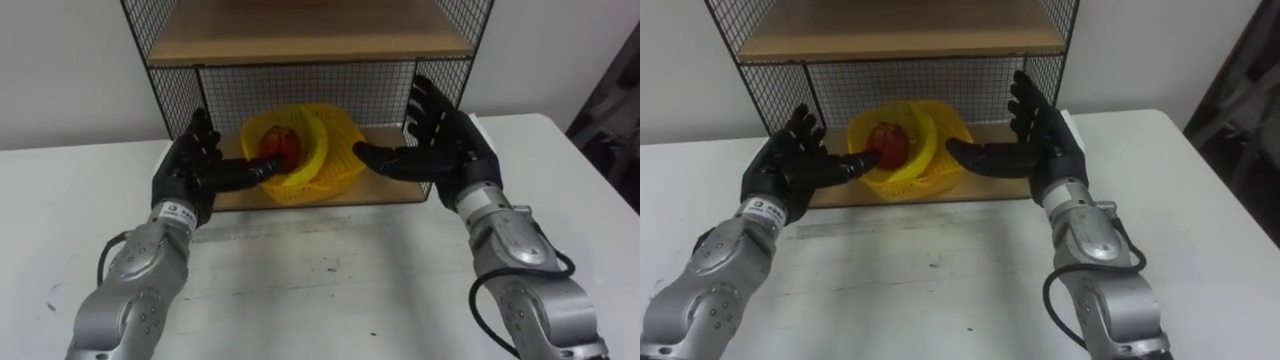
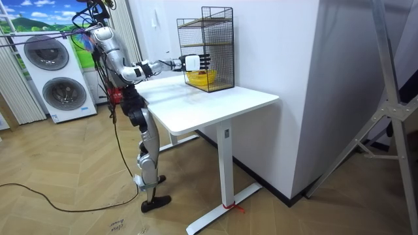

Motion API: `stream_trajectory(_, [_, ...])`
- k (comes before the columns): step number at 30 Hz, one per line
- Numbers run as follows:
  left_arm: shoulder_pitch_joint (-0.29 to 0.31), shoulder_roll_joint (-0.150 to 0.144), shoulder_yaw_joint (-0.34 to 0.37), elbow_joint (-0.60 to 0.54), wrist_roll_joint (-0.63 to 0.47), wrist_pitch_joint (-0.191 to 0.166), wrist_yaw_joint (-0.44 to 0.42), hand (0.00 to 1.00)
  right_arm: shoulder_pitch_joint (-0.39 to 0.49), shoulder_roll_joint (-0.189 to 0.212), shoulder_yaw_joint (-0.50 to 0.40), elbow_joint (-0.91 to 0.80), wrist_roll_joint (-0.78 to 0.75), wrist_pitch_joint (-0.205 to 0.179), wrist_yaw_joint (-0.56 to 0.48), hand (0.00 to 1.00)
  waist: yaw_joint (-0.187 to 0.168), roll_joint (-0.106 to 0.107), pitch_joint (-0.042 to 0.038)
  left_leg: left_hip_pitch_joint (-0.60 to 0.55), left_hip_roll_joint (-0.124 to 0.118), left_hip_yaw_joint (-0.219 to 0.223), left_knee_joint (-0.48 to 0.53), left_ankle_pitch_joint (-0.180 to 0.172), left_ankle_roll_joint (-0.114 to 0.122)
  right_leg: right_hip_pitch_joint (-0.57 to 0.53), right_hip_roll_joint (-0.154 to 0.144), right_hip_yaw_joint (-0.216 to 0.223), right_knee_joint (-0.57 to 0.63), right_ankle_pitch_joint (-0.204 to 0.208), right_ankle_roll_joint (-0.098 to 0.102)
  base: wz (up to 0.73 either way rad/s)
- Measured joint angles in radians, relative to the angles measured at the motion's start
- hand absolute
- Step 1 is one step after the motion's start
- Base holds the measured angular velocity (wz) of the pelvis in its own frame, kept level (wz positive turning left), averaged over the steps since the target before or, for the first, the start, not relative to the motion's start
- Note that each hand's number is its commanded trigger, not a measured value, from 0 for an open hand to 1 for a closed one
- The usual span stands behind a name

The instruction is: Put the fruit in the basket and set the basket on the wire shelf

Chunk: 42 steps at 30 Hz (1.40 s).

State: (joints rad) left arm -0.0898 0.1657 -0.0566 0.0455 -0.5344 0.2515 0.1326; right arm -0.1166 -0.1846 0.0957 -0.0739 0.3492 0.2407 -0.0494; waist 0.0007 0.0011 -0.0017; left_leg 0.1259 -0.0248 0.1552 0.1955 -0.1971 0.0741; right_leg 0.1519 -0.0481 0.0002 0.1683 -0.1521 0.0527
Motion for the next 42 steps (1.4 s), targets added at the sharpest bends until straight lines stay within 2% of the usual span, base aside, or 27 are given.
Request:
stream_trajectory(6, [0.052,-0.002,-0.004,0.000,0.006,0.000,-0.008,0.00,0.055,-0.022,-0.002,-0.074,-0.007,0.000,0.010,0.00,-0.002,0.002,-0.0012,-0.010,0.000,0.003,0.002,0.000,0.000,-0.010,0.000,0.002,0.001,0.000,0.000,-0.01])
stream_trajectory(9, [0.082,-0.002,0.011,-0.024,0.005,0.000,-0.024,0.00,0.074,-0.030,-0.012,-0.106,-0.076,0.000,0.034,0.00,0.001,0.005,-0.0019,-0.009,0.001,0.008,0.001,0.000,0.000,-0.010,0.000,0.001,0.000,0.000,0.000,-0.03])
stream_trajectory(12, [0.157,-0.001,0.046,-0.112,-0.001,-0.001,-0.065,0.00,0.115,-0.032,-0.060,-0.169,-0.085,0.000,0.062,0.00,0.002,0.006,-0.0029,-0.010,0.002,0.010,-0.002,0.000,0.000,-0.014,0.001,-0.005,0.000,0.000,-0.001,-0.01])
stream_trajectory(17, [0.308,0.005,0.169,-0.297,0.002,-0.001,-0.105,0.00,0.256,-0.032,-0.189,-0.288,-0.080,-0.012,0.051,0.00,0.003,0.005,-0.0051,-0.010,0.004,0.007,-0.004,0.001,-0.002,-0.015,0.002,-0.012,0.001,0.001,-0.002,0.00])
stream_trajectory(21, [0.376,0.005,0.230,-0.370,0.006,-0.002,-0.124,0.00,0.305,-0.032,-0.288,-0.308,-0.089,-0.015,0.042,0.00,0.002,0.002,-0.0078,-0.011,0.004,0.006,-0.008,0.000,-0.002,-0.014,0.002,-0.022,0.001,0.002,-0.003,0.00])
stream_trajectory(26, [0.438,0.007,0.408,-0.410,-0.009,-0.056,-0.114,0.00,0.403,-0.031,-0.426,-0.352,-0.074,-0.051,-0.032,0.00,-0.004,0.001,-0.0094,-0.012,0.010,0.005,-0.004,-0.004,-0.008,-0.009,0.006,-0.033,0.002,0.002,-0.003,0.00])
stream_trajectory(30, [0.460,0.009,0.490,-0.416,-0.002,-0.068,-0.094,0.00,0.435,-0.031,-0.481,-0.388,-0.062,-0.051,-0.080,0.00,-0.007,0.011,-0.0125,-0.013,0.012,0.005,-0.001,-0.005,-0.010,-0.010,0.008,-0.033,0.003,0.002,-0.003,0.00])
stream_trajectory(36, [0.479,0.012,0.626,-0.522,-0.032,-0.082,-0.042,0.00,0.451,-0.037,-0.596,-0.441,-0.058,-0.057,-0.170,0.00,-0.006,0.016,-0.0118,-0.019,0.013,0.002,0.002,-0.006,-0.010,-0.014,0.009,-0.034,0.005,0.002,-0.004,0.00])
stream_trajectory(39, [0.479,0.013,0.678,-0.551,-0.063,-0.097,0.020,0.00,0.454,-0.039,-0.620,-0.447,-0.058,-0.072,-0.236,0.00,-0.003,0.021,-0.0116,-0.017,0.014,0.003,0.002,-0.006,-0.011,-0.015,0.009,-0.033,0.006,0.002,-0.004,-0.01])
stream_trajectory(42, [0.478,0.014,0.764,-0.562,-0.063,-0.132,0.093,0.00,0.453,-0.049,-0.682,-0.450,-0.067,-0.098,-0.316,0.00,0.007,0.031,-0.0130,-0.028,0.013,0.005,0.003,-0.006,-0.011,-0.029,0.009,-0.031,0.012,0.001,-0.004,0.00])
